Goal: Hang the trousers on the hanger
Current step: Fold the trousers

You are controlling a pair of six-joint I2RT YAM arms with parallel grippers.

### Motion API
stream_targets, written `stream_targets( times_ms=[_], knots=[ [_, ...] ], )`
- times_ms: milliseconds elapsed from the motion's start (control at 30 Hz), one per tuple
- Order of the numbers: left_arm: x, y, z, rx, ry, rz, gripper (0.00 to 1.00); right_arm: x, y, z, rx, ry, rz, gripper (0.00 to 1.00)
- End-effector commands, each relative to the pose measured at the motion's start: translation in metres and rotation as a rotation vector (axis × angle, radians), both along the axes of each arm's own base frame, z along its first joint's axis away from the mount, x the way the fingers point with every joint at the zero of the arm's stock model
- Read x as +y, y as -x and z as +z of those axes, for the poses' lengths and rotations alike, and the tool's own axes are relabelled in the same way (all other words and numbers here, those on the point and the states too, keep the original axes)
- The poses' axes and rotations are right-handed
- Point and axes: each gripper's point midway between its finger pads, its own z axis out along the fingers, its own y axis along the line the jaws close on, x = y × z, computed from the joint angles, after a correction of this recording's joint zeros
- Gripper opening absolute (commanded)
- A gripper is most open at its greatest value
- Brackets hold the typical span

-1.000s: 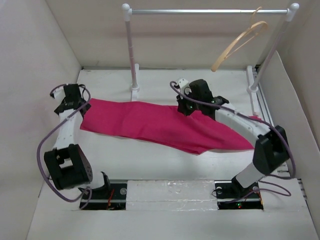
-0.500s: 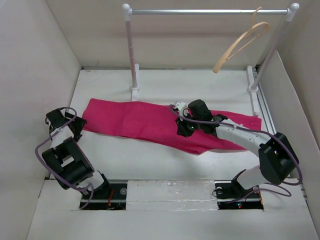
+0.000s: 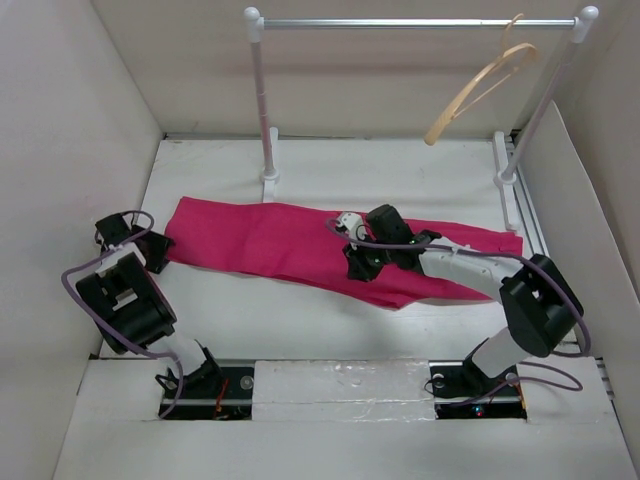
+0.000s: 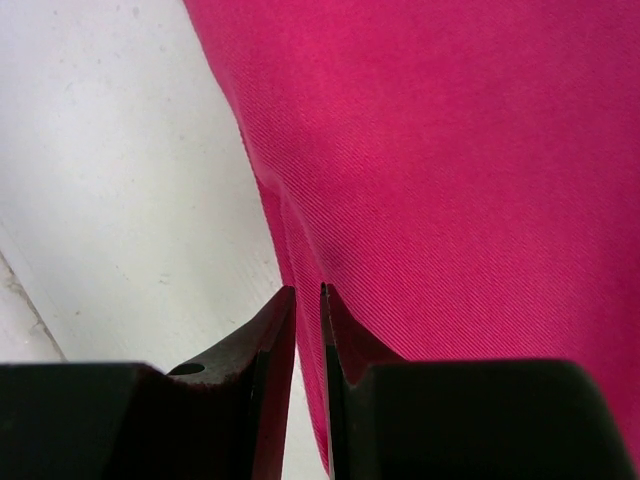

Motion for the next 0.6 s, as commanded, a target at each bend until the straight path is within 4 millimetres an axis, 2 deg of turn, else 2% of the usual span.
stream_targets(
  times_ms=[0, 67, 200, 300, 367, 400, 433, 467, 567],
  knots=[
    [0.012, -0.023, 0.021, -0.069, -0.036, -0.008, 0.43, 0.024, -0.007, 0.018, -0.056, -0.06, 0.05, 0.22],
    [0.012, -0.026, 0.02, -0.063, -0.041, -0.007, 0.43, 0.028, -0.006, 0.015, -0.051, -0.048, 0.059, 0.22],
    [0.018, -0.026, 0.008, 0.009, -0.072, 0.019, 0.28, 0.027, -0.007, 0.011, -0.041, -0.032, 0.059, 0.21],
    [0.028, -0.016, -0.003, 0.091, -0.103, 0.055, 0.18, 0.024, -0.008, 0.014, -0.055, -0.018, 0.055, 0.21],
    [0.033, -0.007, -0.008, 0.142, -0.132, 0.069, 0.15, 0.021, -0.009, 0.016, -0.064, -0.005, 0.047, 0.21],
    [0.037, 0.0, -0.011, 0.183, -0.153, 0.07, 0.09, 0.02, -0.008, 0.018, -0.07, -0.004, 0.048, 0.21],
    [0.039, 0.001, -0.012, 0.189, -0.162, 0.076, 0.09, 0.017, -0.012, 0.018, -0.07, -0.003, 0.037, 0.21],
    [0.043, 0.005, -0.012, 0.211, -0.184, 0.09, 0.0, 0.016, -0.011, 0.02, -0.069, -0.004, 0.04, 0.21],
    [0.053, 0.015, -0.01, 0.262, -0.236, 0.106, 0.0, 0.008, -0.015, 0.023, -0.073, -0.005, 0.022, 0.23]
  ],
)
